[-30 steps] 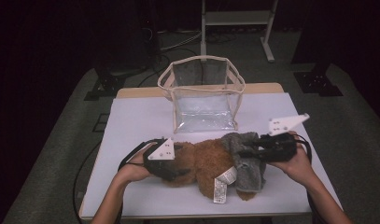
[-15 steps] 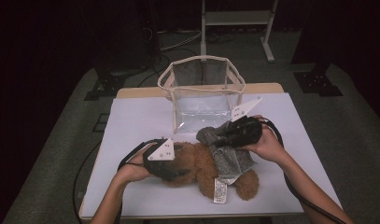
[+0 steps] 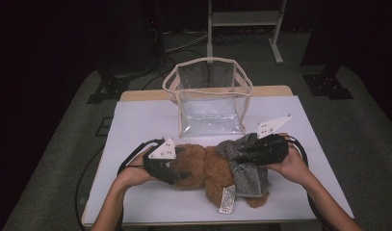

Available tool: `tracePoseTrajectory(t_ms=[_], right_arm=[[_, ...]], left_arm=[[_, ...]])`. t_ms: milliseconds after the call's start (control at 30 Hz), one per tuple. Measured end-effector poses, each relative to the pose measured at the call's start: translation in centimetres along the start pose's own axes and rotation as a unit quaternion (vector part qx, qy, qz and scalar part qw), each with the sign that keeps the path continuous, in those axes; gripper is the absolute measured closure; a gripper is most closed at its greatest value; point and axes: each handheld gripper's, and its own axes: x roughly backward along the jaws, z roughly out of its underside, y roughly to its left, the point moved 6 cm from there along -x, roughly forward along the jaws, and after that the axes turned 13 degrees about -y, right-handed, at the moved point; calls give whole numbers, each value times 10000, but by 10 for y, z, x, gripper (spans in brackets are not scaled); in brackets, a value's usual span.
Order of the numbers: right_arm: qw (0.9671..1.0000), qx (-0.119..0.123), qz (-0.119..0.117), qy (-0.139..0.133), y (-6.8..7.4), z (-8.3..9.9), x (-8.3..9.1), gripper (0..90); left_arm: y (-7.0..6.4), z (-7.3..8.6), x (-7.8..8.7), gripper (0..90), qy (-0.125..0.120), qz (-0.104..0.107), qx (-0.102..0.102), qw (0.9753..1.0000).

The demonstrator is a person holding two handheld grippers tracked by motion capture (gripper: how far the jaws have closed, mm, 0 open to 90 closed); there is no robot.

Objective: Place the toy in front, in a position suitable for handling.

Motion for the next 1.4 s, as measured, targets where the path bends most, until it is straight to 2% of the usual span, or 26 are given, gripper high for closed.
tracePoseTrajectory(t_ms=[200, 400, 467, 567, 667, 733, 833, 933, 967, 1133, 1200, 1300, 1400], right_arm=[[9992, 313, 19, 267, 6, -20, -15, 715], [9981, 415, -307, 329, 14, -31, -48, 714], [9976, 459, -373, 361, 17, -33, -54, 713], [9976, 506, -323, 346, 15, -38, -48, 711], [9985, 506, -75, 203, 4, -45, -32, 711], [9991, 410, 42, 140, -4, -45, -24, 711], [9997, 190, 75, 156, -13, -37, -20, 711], [9998, 85, -49, 150, -11, -24, -27, 713], [9999, 63, -78, 131, -9, -21, -28, 713], [9996, 132, -266, 6, 4, -11, -29, 715], [9993, 185, -318, 0, 11, -9, -28, 715], [9993, 277, -262, 35, 16, -8, -27, 715], [9992, 319, -219, 82, 15, -11, -28, 714]], left_arm=[[-2, 5, -1, 284, 61, -2, -31, 10000], [-6, 6, 1, 284, 109, 54, -147, 9998], [-7, 6, 2, 284, 141, 50, -169, 9997], [-8, 6, 3, 284, 123, 68, -192, 9997], [-9, 5, 4, 284, 191, 83, -250, 9995], [-9, 4, 4, 283, 197, 78, -259, 9994], [-8, 3, 5, 277, 167, 62, -220, 9996], [-5, 1, 8, 234, 221, 65, -273, 9994], [-5, -1, 9, 224, 177, 60, -232, 9996], [-7, -11, 9, 193, -92, 185, -189, 9996], [-8, -13, 5, 194, -61, 215, -185, 9996], [-11, -9, 1, 253, -3, 298, -146, 9994], [-14, -5, 1, 322, 43, 314, -132, 9994]])
